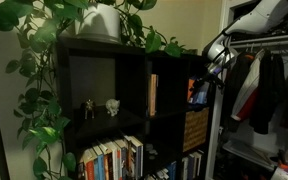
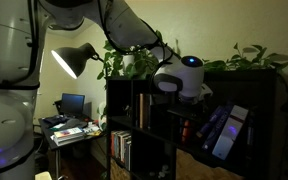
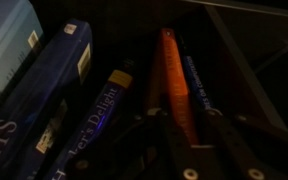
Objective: Pick up the orange book from the top right compartment of the book shelf and put it in the top middle compartment of the book shelf.
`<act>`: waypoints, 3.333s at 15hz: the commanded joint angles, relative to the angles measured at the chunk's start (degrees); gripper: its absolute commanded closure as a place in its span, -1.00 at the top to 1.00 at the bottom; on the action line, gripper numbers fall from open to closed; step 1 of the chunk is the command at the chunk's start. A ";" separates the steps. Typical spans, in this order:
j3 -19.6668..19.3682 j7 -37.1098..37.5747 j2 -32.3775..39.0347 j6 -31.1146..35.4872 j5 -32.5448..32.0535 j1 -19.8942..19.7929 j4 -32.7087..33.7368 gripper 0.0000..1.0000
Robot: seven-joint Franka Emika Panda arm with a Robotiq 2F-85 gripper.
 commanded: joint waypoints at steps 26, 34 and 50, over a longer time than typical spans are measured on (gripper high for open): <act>3.88 10.87 -3.12 6.03 -11.19 -1.72 -0.14 0.84; 3.63 -5.07 -0.70 2.96 12.43 -3.47 1.57 1.00; 2.92 -18.25 6.42 -2.11 29.35 -4.24 5.51 0.46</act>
